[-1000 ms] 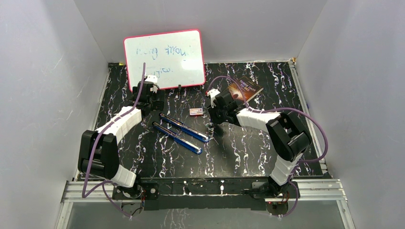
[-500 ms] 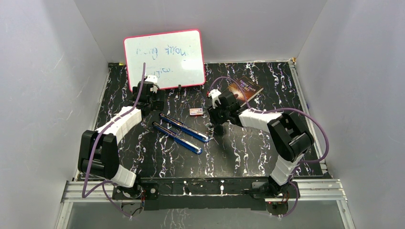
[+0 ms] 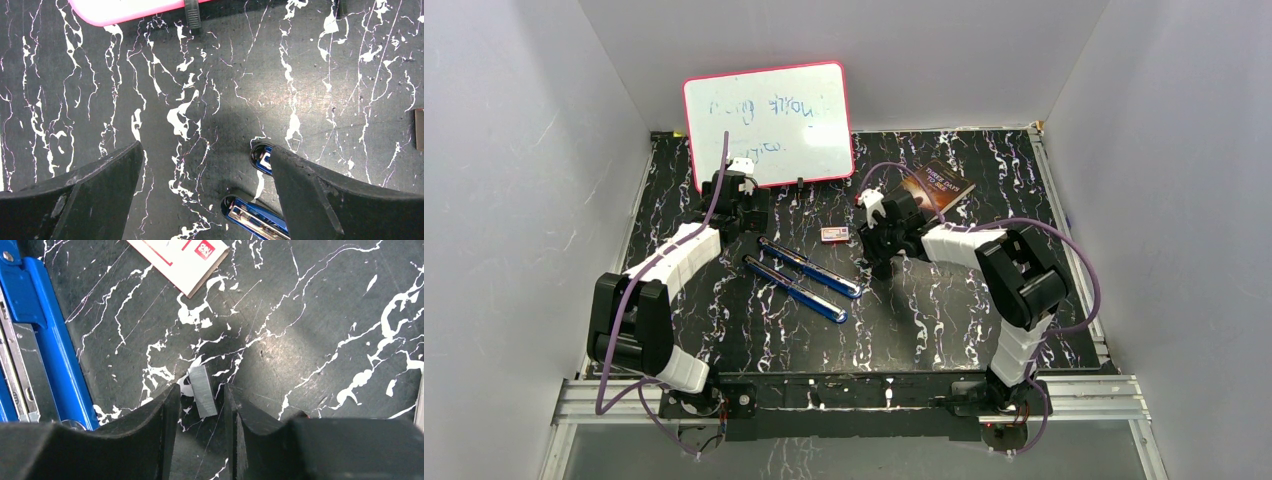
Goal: Load the staples into the stapler
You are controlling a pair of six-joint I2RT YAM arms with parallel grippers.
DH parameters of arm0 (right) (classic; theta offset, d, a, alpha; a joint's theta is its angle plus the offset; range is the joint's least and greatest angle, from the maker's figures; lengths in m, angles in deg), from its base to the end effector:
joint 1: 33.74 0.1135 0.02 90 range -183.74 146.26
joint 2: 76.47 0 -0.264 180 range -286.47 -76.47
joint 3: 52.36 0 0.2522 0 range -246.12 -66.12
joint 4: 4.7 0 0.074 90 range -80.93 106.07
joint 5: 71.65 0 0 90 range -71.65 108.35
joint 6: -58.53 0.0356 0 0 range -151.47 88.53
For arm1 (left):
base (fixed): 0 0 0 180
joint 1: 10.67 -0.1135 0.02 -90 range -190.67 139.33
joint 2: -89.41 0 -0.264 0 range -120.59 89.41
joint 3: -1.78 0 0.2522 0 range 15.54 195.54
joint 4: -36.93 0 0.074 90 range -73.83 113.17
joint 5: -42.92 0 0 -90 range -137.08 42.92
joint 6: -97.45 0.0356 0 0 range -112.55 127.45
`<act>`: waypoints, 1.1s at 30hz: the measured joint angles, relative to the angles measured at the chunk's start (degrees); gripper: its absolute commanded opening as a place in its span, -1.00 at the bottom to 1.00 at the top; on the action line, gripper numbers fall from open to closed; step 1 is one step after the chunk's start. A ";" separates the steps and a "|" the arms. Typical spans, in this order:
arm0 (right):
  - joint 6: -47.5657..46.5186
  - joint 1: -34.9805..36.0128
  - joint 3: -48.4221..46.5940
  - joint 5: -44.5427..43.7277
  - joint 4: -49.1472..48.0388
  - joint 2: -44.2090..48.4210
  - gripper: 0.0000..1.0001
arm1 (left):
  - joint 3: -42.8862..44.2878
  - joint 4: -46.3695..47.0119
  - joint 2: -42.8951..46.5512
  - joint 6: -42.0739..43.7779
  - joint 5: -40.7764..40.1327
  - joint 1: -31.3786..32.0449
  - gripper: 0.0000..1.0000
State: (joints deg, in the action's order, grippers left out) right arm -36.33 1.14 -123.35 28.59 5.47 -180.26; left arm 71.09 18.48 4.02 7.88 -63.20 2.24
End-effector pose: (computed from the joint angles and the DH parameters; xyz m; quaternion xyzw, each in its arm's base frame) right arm 0.3038 0.2195 0.1590 -0.3439 0.8468 0.1820 0.3626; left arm 0.3241 -0.0642 0.2455 0.0370 0.8780 0.0733 0.4715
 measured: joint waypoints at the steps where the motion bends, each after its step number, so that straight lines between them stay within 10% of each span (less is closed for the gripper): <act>1: 0.04 0.00 -0.33 -0.09 -0.07 -0.28 -0.22 | 0.00 -0.02 0.00 -0.02 0.02 0.00 0.96; 14: 2.45 0.15 -0.72 -3.52 -0.74 -0.74 -0.62 | 0.00 0.00 0.00 0.00 0.09 0.00 0.97; 33: 4.04 0.46 -7.93 -6.62 -5.92 -8.17 -0.15 | 0.00 0.00 0.00 -0.04 0.15 0.00 0.96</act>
State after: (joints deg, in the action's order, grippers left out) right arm -32.29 1.60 -131.28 21.96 -0.45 -188.43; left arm 71.09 18.48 4.02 7.84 -63.05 2.24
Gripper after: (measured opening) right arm 0.418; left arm 0.982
